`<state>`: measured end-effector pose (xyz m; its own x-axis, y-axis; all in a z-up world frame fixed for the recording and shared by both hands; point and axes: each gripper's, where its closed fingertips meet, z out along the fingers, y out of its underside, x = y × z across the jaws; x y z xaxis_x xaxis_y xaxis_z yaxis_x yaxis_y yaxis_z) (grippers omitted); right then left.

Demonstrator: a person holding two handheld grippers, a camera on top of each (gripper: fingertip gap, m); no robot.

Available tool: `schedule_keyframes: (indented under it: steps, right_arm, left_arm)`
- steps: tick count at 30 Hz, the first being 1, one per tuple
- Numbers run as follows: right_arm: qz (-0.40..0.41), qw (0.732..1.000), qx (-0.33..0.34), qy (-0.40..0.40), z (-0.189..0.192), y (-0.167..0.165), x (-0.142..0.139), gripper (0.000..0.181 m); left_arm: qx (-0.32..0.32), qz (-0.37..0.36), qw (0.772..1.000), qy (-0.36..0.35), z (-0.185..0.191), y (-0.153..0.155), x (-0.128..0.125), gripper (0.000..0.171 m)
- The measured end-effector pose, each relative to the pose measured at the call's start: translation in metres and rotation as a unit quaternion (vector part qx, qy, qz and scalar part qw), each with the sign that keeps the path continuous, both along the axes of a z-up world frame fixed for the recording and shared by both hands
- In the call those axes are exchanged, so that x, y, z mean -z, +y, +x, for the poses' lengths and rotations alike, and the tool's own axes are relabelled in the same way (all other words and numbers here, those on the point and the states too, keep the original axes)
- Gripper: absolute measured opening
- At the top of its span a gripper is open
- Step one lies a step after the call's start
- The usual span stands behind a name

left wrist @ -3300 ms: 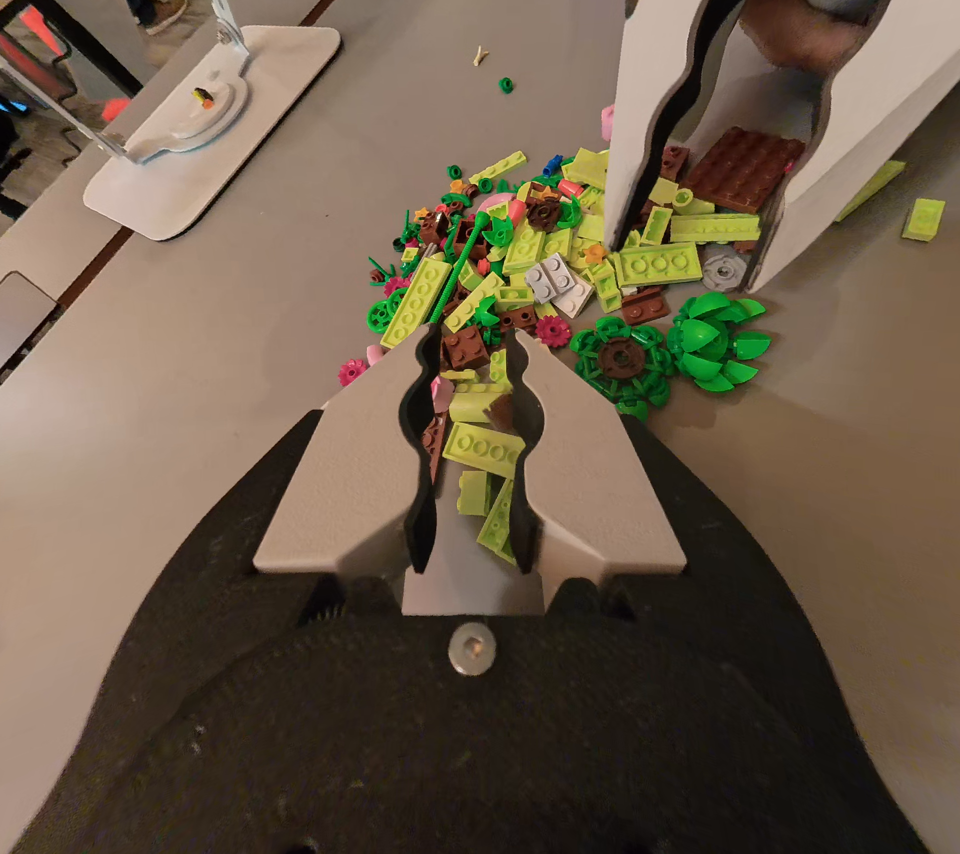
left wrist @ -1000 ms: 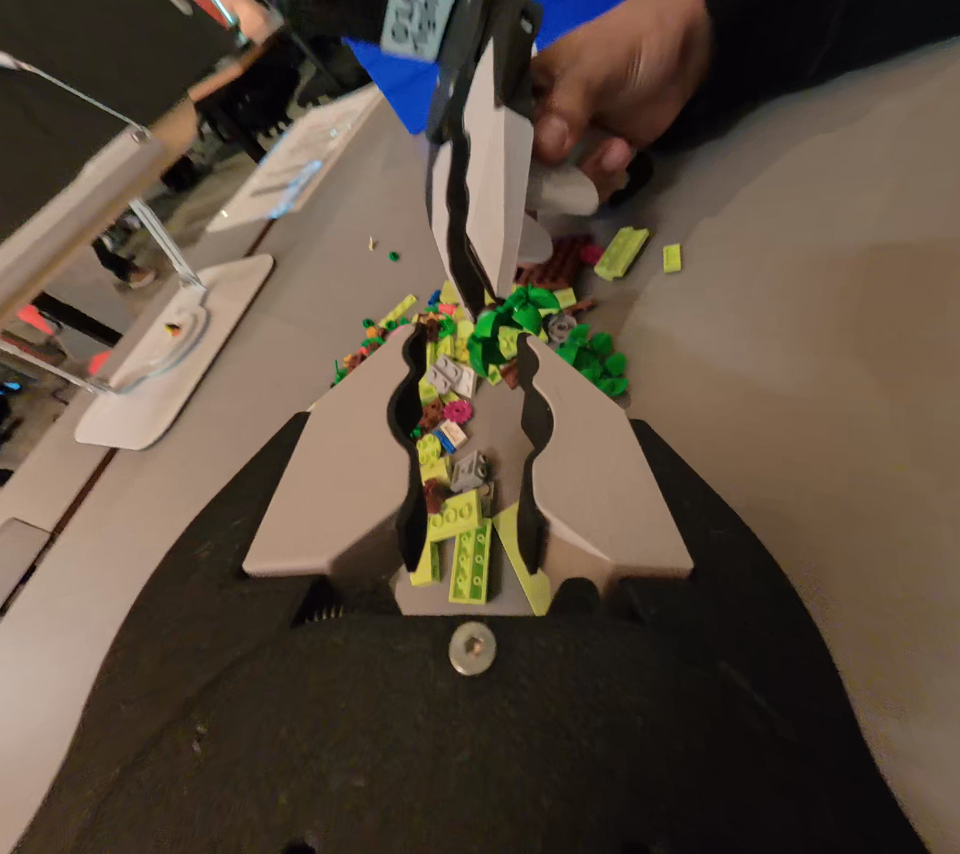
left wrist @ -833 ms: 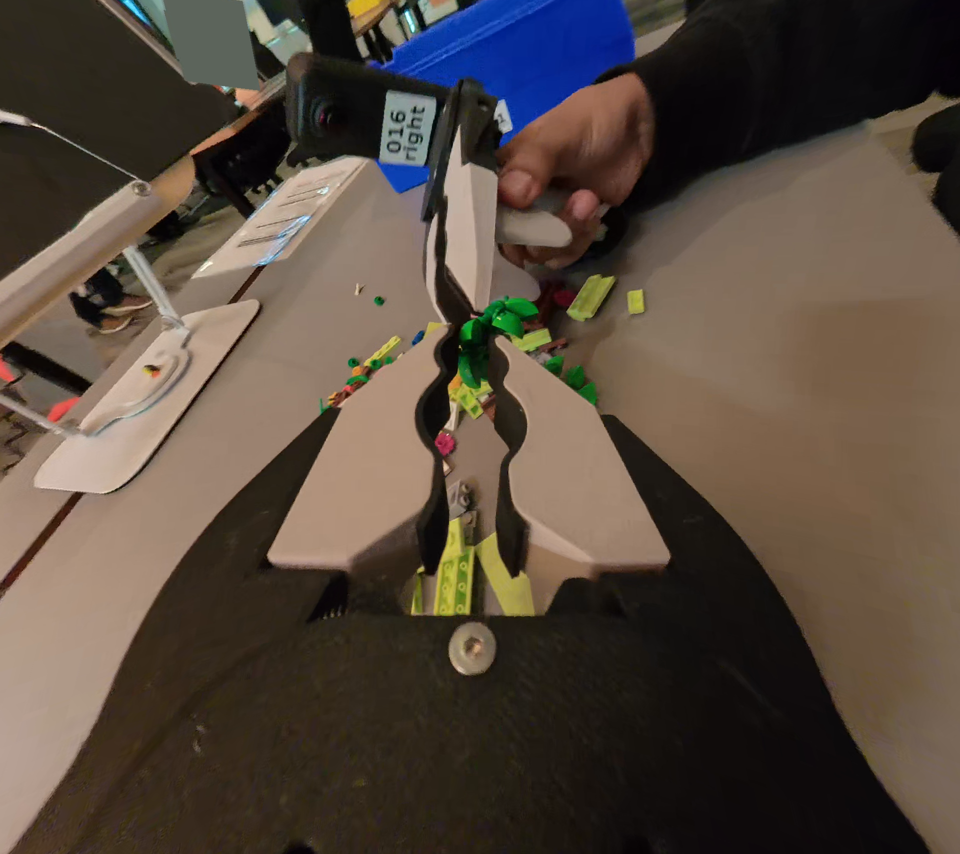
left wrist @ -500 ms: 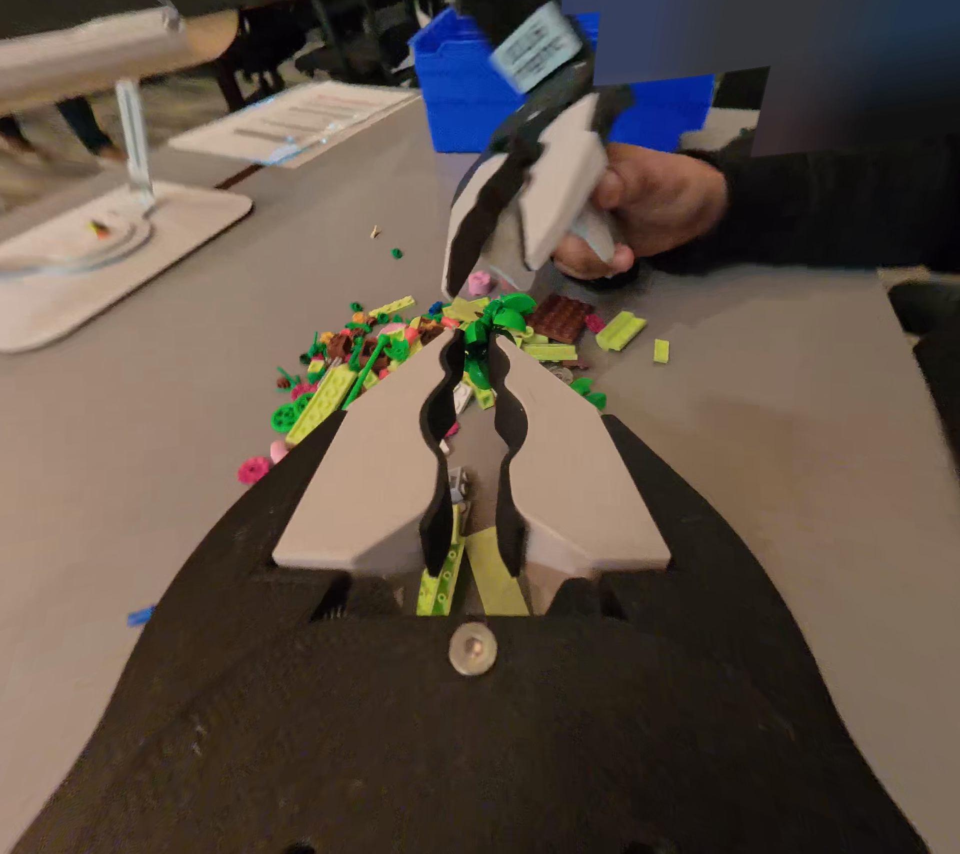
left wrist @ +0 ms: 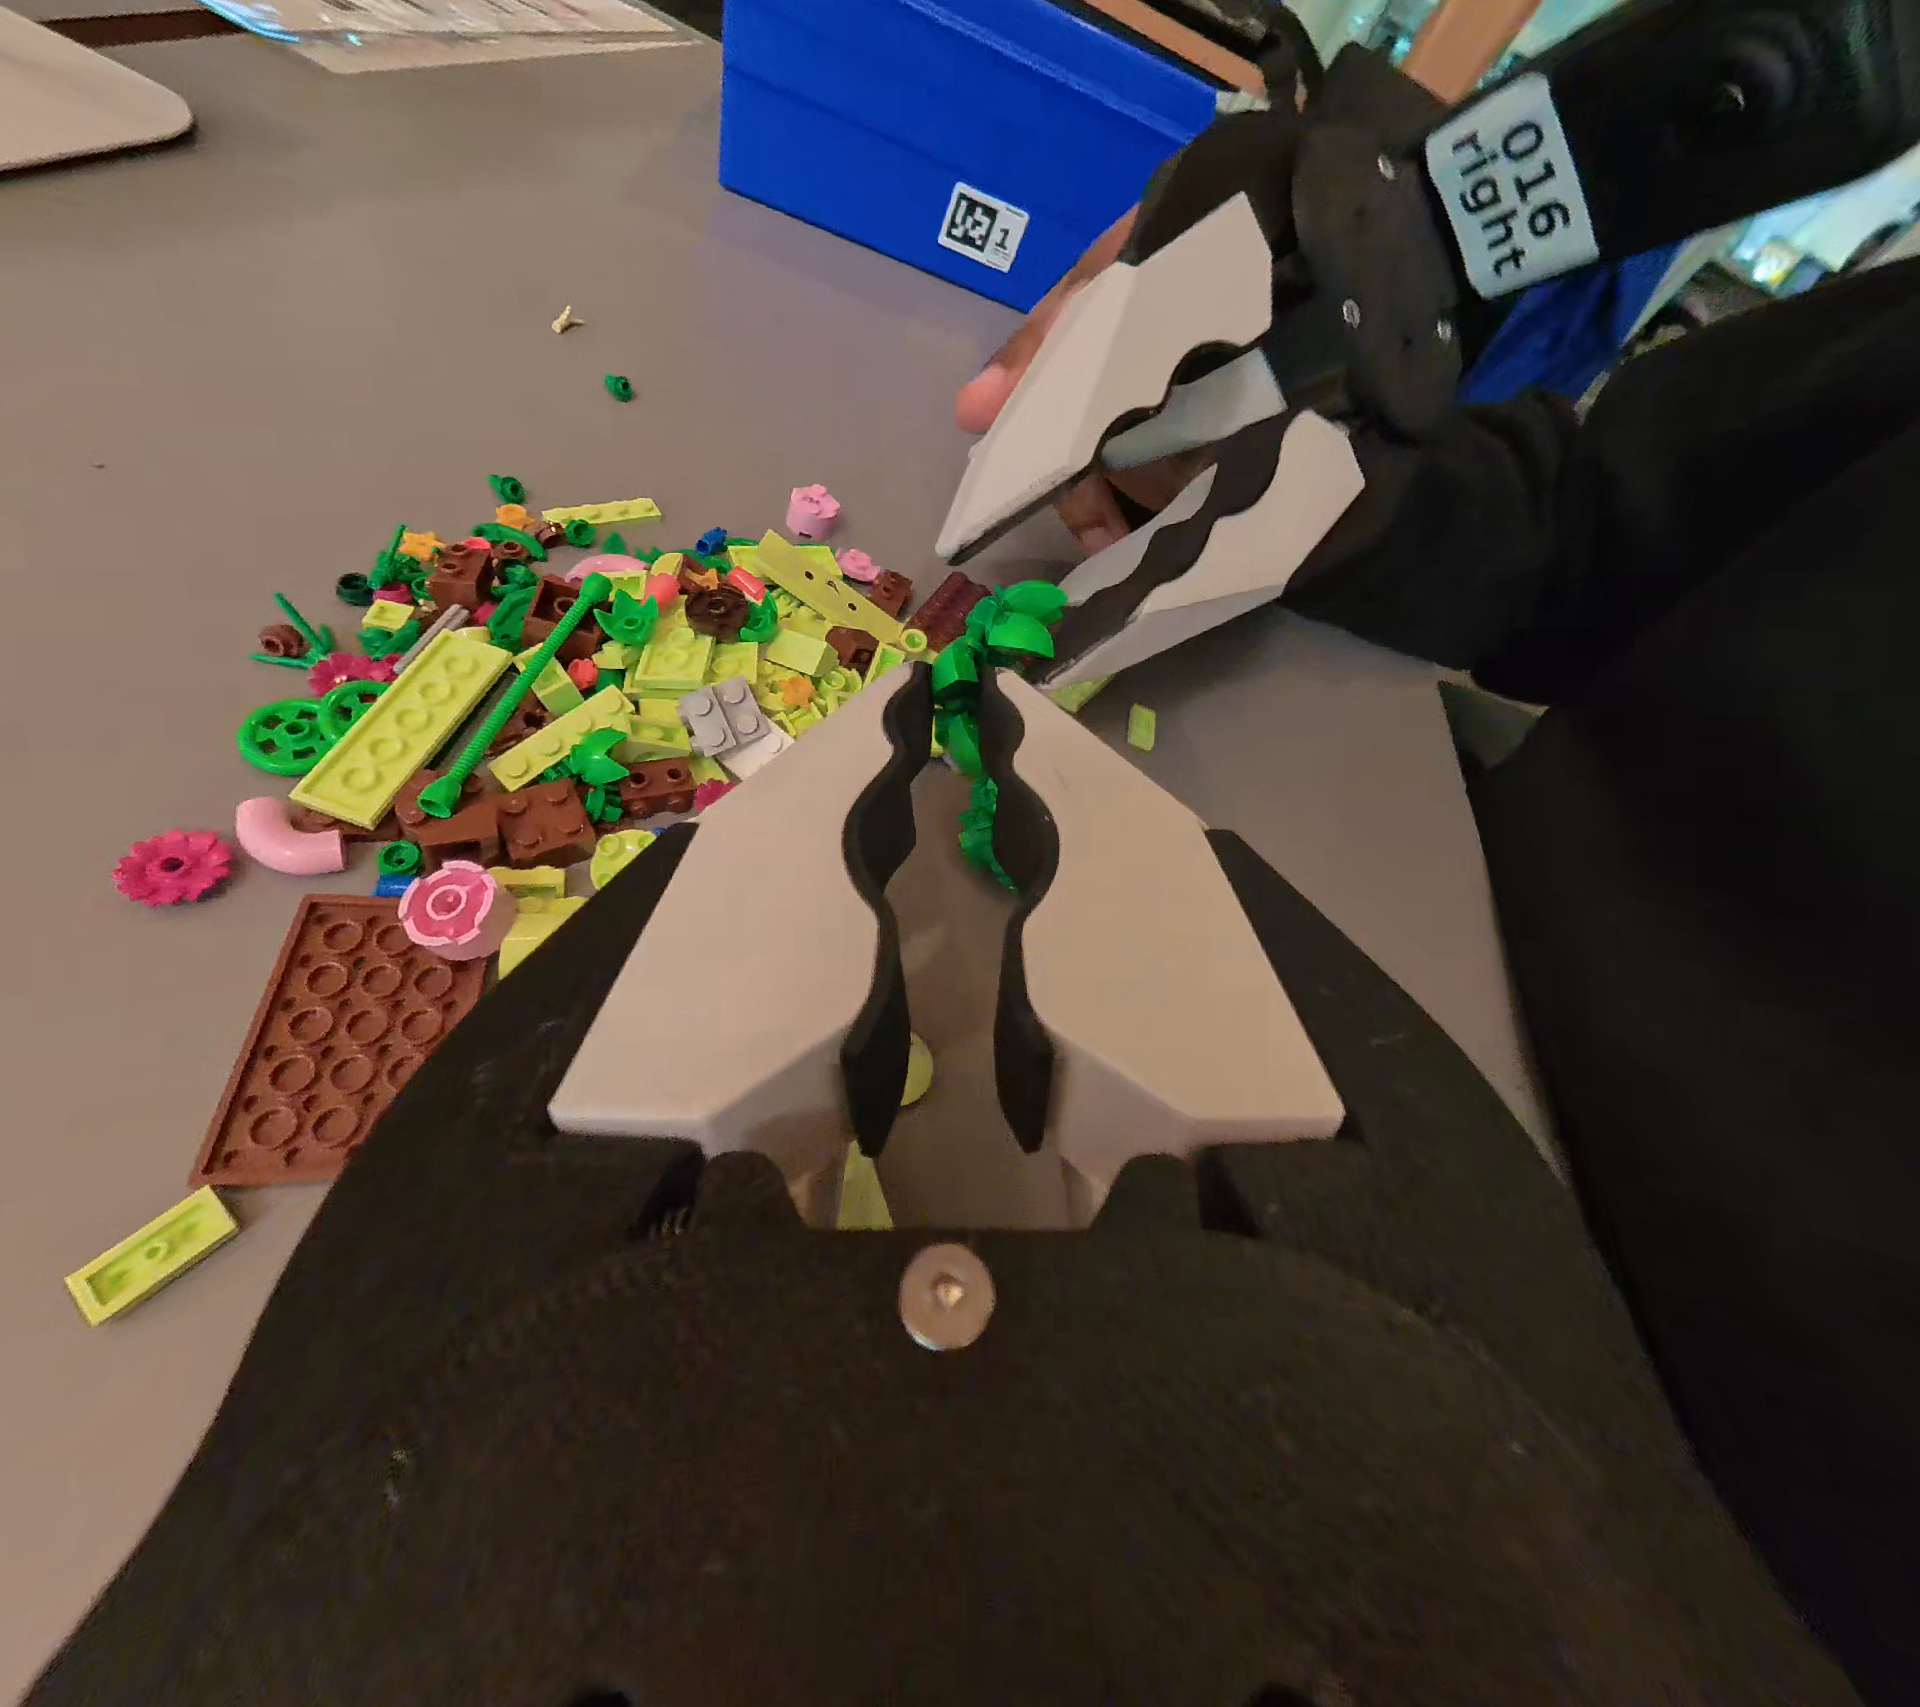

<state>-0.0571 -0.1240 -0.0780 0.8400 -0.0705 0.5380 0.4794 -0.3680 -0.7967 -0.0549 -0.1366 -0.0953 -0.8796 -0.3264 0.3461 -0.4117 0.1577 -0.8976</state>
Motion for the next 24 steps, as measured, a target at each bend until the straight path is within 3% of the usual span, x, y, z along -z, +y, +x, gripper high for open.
schedule_keyframes:
  steps: [2,6,10,13,17,18,20,22,24]
  right_arm:
    - [-0.004,1.0,-0.015,0.021,-0.003,-0.002,0.003,0.008]
    - [0.005,0.997,-0.035,0.074,-0.005,-0.003,0.003,0.005]
    - [0.047,0.972,-0.055,0.224,-0.006,-0.004,-0.006,0.004]
    - [0.095,0.917,-0.075,0.381,-0.004,-0.003,-0.014,0.004]
    - [0.155,0.786,-0.118,0.587,-0.001,-0.003,-0.021,0.004]
    - [0.161,0.764,-0.122,0.612,0.0,-0.003,-0.02,0.003]
    - [0.159,0.762,-0.118,0.616,0.001,-0.003,-0.016,0.003]
    - [0.149,0.776,-0.114,0.602,0.0,-0.001,-0.014,0.003]
    - [0.151,0.779,-0.119,0.597,-0.002,0.0,-0.016,0.003]
  left_arm:
    - [0.007,0.008,1.0,-0.014,-0.002,0.0,0.0,0.004]
    - [0.012,0.021,0.999,-0.037,-0.004,-0.001,0.0,0.005]
    - [0.013,0.015,0.996,-0.082,-0.006,-0.001,-0.009,0.005]
    - [0.005,0.018,0.993,-0.119,-0.005,0.001,-0.015,0.005]
    - [0.002,0.011,0.99,-0.141,-0.005,0.001,-0.019,0.006]
    - [0.0,0.012,0.99,-0.14,-0.005,0.001,-0.017,0.006]
    - [-0.004,0.007,0.991,-0.131,-0.004,0.0,-0.014,0.008]
    - [-0.005,-0.013,0.995,-0.103,-0.004,-0.005,-0.015,0.029]
    - [0.002,-0.014,0.997,-0.079,-0.007,-0.01,-0.012,0.01]
